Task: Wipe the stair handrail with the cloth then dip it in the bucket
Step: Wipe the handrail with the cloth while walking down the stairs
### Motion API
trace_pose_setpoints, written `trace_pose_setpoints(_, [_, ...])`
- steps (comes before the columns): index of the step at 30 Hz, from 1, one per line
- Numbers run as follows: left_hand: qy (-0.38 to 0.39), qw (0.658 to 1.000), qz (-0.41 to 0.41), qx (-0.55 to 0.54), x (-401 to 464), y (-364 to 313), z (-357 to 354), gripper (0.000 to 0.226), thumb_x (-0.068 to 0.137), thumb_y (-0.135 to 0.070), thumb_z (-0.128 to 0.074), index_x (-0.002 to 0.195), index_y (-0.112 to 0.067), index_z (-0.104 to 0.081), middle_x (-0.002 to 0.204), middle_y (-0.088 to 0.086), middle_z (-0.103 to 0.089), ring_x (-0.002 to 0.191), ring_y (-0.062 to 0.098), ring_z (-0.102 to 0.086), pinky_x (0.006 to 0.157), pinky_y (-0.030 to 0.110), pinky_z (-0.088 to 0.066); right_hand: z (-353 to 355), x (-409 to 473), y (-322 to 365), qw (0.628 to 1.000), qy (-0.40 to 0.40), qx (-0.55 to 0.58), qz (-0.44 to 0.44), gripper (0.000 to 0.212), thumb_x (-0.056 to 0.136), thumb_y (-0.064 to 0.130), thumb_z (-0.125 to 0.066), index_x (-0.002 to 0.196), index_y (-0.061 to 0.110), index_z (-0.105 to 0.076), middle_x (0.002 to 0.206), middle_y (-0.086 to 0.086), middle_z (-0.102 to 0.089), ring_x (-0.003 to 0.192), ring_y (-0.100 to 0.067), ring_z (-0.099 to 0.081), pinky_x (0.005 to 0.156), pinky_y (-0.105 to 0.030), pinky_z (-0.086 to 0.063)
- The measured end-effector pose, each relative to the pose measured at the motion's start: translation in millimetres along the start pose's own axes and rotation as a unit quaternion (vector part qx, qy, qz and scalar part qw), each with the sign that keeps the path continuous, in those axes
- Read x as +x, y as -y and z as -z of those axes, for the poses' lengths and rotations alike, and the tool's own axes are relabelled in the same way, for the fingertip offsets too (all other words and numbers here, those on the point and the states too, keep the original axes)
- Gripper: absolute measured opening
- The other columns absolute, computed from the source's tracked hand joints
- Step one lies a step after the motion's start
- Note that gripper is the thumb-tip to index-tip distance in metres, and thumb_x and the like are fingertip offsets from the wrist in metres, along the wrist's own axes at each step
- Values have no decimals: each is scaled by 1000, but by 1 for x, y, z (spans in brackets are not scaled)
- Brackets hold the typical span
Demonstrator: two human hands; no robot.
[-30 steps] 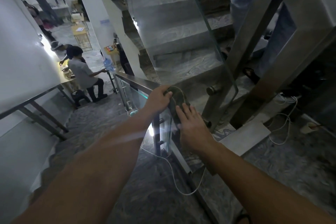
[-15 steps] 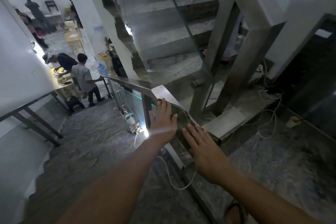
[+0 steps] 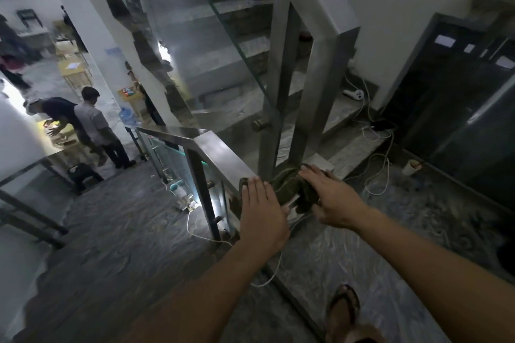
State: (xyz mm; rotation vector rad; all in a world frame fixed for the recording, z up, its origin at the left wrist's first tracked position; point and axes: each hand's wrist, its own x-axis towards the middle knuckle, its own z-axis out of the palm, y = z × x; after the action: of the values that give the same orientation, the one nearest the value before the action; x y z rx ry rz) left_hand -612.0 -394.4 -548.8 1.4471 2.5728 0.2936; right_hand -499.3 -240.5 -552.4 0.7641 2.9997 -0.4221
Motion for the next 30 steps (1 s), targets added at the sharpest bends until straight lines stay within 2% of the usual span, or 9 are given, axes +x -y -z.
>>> trace_pose_setpoints(6, [-2, 998, -68, -1, 13, -28, -12, 60, 102, -31, -26, 149, 1, -7, 159, 25, -5, 148, 36, -3, 115, 40, 7, 11, 20, -35, 996, 14, 25, -86, 88, 78, 18, -67, 150, 23, -18, 159, -9, -22, 142, -28, -31, 115, -42, -29])
trace_pose_setpoints(10, [-8, 997, -76, 16, 32, -43, -14, 57, 101, -20, -36, 149, 2, -15, 157, 24, -16, 147, 35, -13, 119, 43, -5, 18, 25, -50, 996, -15, 39, -81, 83, 75, 11, -73, 146, 21, -31, 130, -18, -59, 109, -36, -61, 88, -41, -51])
trace_pose_setpoints(14, [-2, 995, -85, 45, 38, -57, -14, 52, 100, -14, -39, 145, 6, -24, 153, 28, -27, 144, 37, -25, 118, 46, -16, 28, 26, -56, 998, -35, 14, -58, 51, 78, 1, -61, 124, 18, -49, 104, -16, -70, 93, -34, -65, 74, -39, -51])
trace_pose_setpoints(17, [4, 990, -123, 62, 31, -69, -9, 50, 97, -11, -45, 141, 9, -31, 147, 30, -35, 139, 39, -34, 116, 48, -26, 42, 12, -57, 996, -22, -42, -76, 46, 83, 2, -52, 126, 19, -53, 111, -14, -67, 103, -33, -63, 82, -41, -51])
trace_pose_setpoints(20, [36, 981, -183, 49, 12, -80, -6, 39, 95, -9, -50, 131, 3, -46, 134, 25, -52, 123, 36, -52, 103, 43, -41, 52, -19, -62, 981, 83, -106, -138, 35, 89, 11, -50, 120, 23, -58, 120, -10, -63, 110, -30, -59, 89, -40, -47])
trace_pose_setpoints(22, [66, 975, -207, 50, -2, -84, -9, 25, 95, -5, -45, 118, 0, -54, 118, 21, -62, 104, 35, -61, 87, 41, -48, 50, -49, -67, 970, 124, -74, -196, 35, 87, 9, -53, 117, 25, -59, 118, -8, -61, 99, -26, -63, 82, -37, -54])
trace_pose_setpoints(25, [79, 969, -228, 48, -16, -88, -13, 22, 93, -3, -45, 112, 0, -55, 112, 21, -63, 99, 37, -62, 82, 42, -48, 45, -93, -68, 963, 110, -2, -246, 28, 82, 3, -54, 99, 25, -59, 94, -7, -64, 72, -20, -66, 61, -34, -58])
trace_pose_setpoints(28, [96, 969, -225, 10, -18, -92, -7, 26, 93, -8, -52, 118, -5, -52, 118, 17, -61, 106, 33, -60, 87, 41, -49, 48, -127, -59, 957, 109, 41, -266, 26, 81, 3, -51, 89, 27, -55, 94, -4, -59, 89, -25, -61, 71, -37, -52])
trace_pose_setpoints(30, [116, 965, -233, -20, -13, -95, -2, 29, 91, -11, -56, 120, -8, -51, 117, 15, -60, 106, 31, -60, 89, 40, -49, 51, -146, -55, 952, 94, 101, -274, 29, 84, 5, -47, 77, 32, -55, 88, 0, -59, 88, -24, -59, 73, -36, -47])
